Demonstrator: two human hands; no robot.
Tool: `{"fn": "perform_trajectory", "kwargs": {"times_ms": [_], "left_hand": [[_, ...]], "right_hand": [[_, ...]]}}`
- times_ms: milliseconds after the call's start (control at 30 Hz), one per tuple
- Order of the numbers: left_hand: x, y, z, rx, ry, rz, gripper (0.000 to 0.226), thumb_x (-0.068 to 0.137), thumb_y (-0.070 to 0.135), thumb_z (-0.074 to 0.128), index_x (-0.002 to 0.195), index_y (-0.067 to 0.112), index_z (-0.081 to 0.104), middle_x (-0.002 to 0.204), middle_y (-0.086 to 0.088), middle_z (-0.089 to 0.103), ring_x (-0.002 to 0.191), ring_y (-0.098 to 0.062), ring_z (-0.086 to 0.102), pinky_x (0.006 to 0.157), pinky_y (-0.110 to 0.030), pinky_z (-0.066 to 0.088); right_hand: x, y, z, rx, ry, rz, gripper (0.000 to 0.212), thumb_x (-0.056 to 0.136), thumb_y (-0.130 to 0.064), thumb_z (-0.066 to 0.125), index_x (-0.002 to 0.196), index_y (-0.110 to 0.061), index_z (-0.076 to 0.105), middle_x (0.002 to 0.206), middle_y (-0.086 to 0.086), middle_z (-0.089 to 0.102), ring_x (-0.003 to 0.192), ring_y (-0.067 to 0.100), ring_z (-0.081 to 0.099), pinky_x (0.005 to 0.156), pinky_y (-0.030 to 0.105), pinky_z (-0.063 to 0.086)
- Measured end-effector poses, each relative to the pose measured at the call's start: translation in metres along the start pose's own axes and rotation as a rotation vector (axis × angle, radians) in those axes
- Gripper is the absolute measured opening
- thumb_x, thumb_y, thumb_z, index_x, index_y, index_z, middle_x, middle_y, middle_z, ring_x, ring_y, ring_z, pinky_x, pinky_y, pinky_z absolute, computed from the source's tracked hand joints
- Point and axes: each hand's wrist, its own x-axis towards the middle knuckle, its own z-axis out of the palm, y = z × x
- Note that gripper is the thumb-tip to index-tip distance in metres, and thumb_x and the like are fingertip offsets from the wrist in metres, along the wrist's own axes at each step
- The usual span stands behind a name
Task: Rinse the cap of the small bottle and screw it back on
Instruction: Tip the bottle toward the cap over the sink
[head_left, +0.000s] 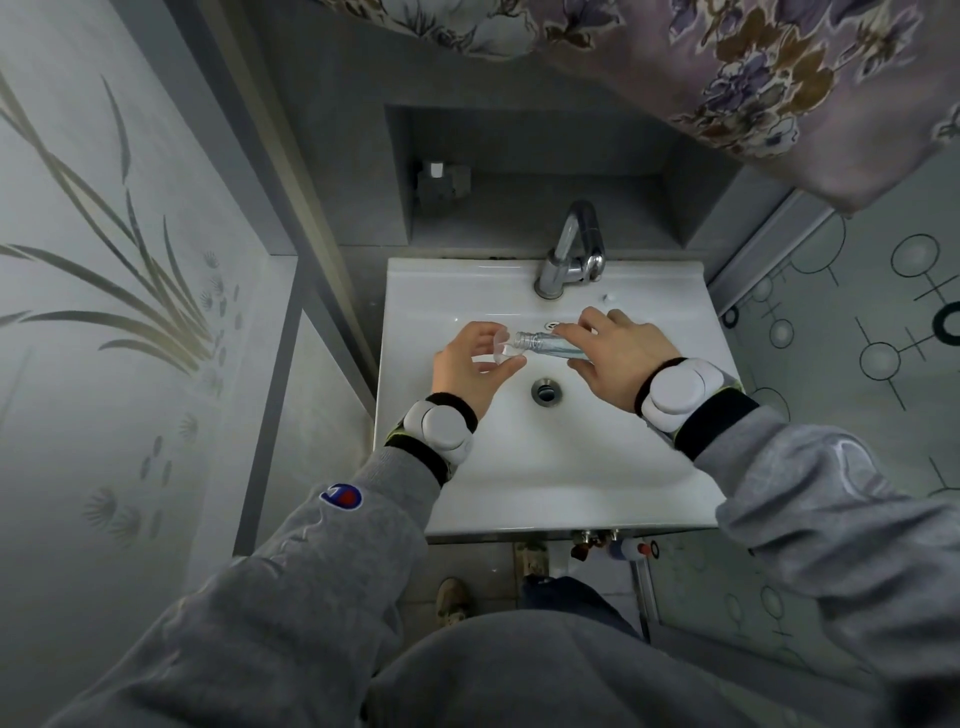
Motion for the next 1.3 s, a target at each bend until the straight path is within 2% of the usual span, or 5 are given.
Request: {"fn": "perform_trajectory", "kwargs": {"times_ms": [300, 433, 767, 1000, 1300], "left_hand": [[0.000, 0.000, 0.003, -0.018, 0.009, -0.009, 0.029, 0.072, 0.016, 0.080, 0.094, 0.022, 0.062, 0.093, 0.010, 0.067, 0.088, 0.003, 0.062, 0.066, -0.007, 0.047], [0.000, 0.000, 0.005, -0.021, 0.009, -0.015, 0.031, 0.072, 0.017, 0.080, 0.096, 0.022, 0.062, 0.096, 0.008, 0.067, 0.091, -0.003, 0.063, 0.065, -0.004, 0.046], [0.002, 0.001, 0.008, -0.032, 0.003, -0.033, 0.031, 0.072, 0.013, 0.080, 0.097, 0.018, 0.063, 0.096, 0.004, 0.068, 0.089, -0.003, 0.063, 0.065, -0.007, 0.048], [0.003, 0.002, 0.010, -0.012, -0.005, -0.024, 0.030, 0.072, 0.016, 0.080, 0.096, 0.019, 0.062, 0.091, 0.013, 0.066, 0.084, 0.009, 0.060, 0.064, -0.005, 0.046], [0.004, 0.005, 0.012, -0.024, 0.007, -0.021, 0.031, 0.072, 0.016, 0.080, 0.098, 0.018, 0.063, 0.095, 0.009, 0.067, 0.090, -0.001, 0.063, 0.066, -0.006, 0.048]], "right_hand": [[0.005, 0.003, -0.003, -0.042, -0.027, -0.007, 0.042, 0.091, -0.031, 0.051, 0.131, -0.024, 0.043, 0.116, 0.007, 0.051, 0.097, 0.032, 0.051, 0.059, 0.036, 0.038], [0.006, 0.005, -0.003, -0.055, -0.033, -0.011, 0.041, 0.091, -0.031, 0.052, 0.131, -0.024, 0.042, 0.116, 0.008, 0.050, 0.097, 0.032, 0.051, 0.060, 0.036, 0.039], [0.008, 0.007, -0.008, -0.090, -0.038, -0.010, 0.039, 0.091, -0.030, 0.051, 0.129, -0.023, 0.043, 0.116, 0.009, 0.050, 0.100, 0.033, 0.050, 0.061, 0.035, 0.035], [0.009, 0.008, -0.012, -0.114, -0.050, -0.005, 0.039, 0.092, -0.030, 0.049, 0.130, -0.023, 0.042, 0.118, 0.008, 0.049, 0.102, 0.033, 0.049, 0.062, 0.036, 0.036], [0.009, 0.010, -0.016, -0.117, -0.060, -0.001, 0.038, 0.092, -0.030, 0.049, 0.129, -0.025, 0.041, 0.117, 0.008, 0.049, 0.101, 0.031, 0.048, 0.064, 0.037, 0.039]]}}
